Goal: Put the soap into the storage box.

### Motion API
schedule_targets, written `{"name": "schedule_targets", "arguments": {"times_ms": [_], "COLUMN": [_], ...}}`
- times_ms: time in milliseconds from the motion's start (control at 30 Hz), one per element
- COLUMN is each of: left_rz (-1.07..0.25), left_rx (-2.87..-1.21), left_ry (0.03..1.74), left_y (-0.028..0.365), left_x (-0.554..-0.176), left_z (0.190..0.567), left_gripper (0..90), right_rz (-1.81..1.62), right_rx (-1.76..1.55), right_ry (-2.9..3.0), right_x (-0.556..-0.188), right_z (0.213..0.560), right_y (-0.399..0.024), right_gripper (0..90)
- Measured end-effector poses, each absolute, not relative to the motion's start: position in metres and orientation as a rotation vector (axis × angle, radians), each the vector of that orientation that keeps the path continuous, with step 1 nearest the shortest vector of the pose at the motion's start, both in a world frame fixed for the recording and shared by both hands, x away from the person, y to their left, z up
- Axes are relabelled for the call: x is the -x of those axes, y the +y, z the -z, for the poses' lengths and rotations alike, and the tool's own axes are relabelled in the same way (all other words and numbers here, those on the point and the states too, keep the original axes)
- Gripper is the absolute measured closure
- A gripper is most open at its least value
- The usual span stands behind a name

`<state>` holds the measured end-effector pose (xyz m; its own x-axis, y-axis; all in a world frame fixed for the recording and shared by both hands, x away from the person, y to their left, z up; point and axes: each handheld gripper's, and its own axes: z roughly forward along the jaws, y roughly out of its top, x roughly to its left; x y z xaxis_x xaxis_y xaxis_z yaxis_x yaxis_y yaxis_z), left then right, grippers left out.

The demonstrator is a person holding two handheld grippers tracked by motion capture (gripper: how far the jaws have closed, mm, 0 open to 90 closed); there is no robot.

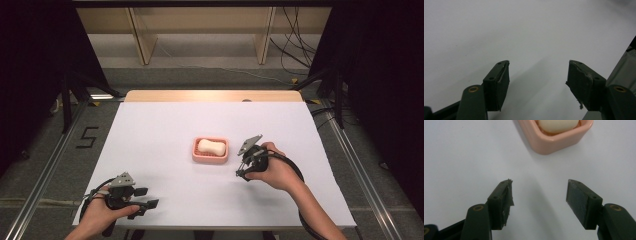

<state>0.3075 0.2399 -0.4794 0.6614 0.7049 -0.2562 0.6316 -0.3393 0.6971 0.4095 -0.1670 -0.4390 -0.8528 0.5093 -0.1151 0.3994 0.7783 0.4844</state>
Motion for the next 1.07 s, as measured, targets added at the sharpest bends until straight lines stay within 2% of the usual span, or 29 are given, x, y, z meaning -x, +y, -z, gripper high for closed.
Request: {"name": "schedule_targets", "arguments": {"times_ms": [700,1067], "left_rz": [-0.110,-0.099], "left_rx": [-2.072,-2.063], "left_ry": [1.040,1.039], "left_y": [0.241,0.239], "left_x": [-0.308,-0.308], "left_z": [0.481,0.481], "left_gripper": [33.8,33.7], "right_rz": [-0.856,-0.941], "right_rx": [-0.924,-0.980], "right_ry": [2.582,2.523], "right_x": [-0.366,-0.365], "right_z": [0.467,0.467], "right_y": [-0.204,-0.210], "right_gripper": [41.5,42.3]}}
